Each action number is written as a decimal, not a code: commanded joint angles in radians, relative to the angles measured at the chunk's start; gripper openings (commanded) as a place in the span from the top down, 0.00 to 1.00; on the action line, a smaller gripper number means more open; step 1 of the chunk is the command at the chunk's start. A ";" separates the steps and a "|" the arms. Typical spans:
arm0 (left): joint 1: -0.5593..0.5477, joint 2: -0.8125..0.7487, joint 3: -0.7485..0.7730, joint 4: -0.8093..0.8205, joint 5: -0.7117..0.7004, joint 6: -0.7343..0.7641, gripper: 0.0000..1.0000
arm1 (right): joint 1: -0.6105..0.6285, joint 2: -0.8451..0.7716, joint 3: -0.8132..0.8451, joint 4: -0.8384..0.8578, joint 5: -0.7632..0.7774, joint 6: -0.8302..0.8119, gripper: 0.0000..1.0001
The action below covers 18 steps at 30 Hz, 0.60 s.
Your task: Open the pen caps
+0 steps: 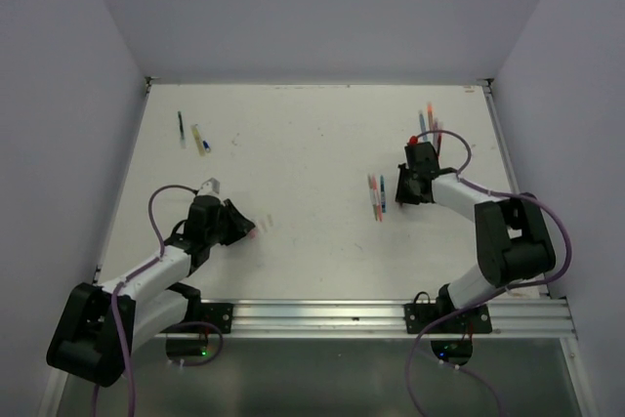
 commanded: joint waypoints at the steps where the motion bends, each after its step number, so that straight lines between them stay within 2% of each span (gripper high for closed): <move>1: 0.009 -0.001 -0.014 0.041 -0.009 -0.006 0.66 | -0.004 0.046 0.014 0.073 -0.073 -0.007 0.97; 8: 0.009 -0.013 -0.014 0.038 -0.004 -0.003 0.56 | -0.004 0.046 0.011 0.080 -0.100 -0.012 0.82; 14: 0.009 -0.027 -0.011 0.032 0.008 0.001 0.53 | -0.004 0.014 0.023 0.070 -0.133 -0.018 0.72; 18: 0.009 -0.068 -0.001 0.011 0.016 0.012 0.52 | -0.004 -0.023 0.040 0.041 -0.127 -0.015 0.69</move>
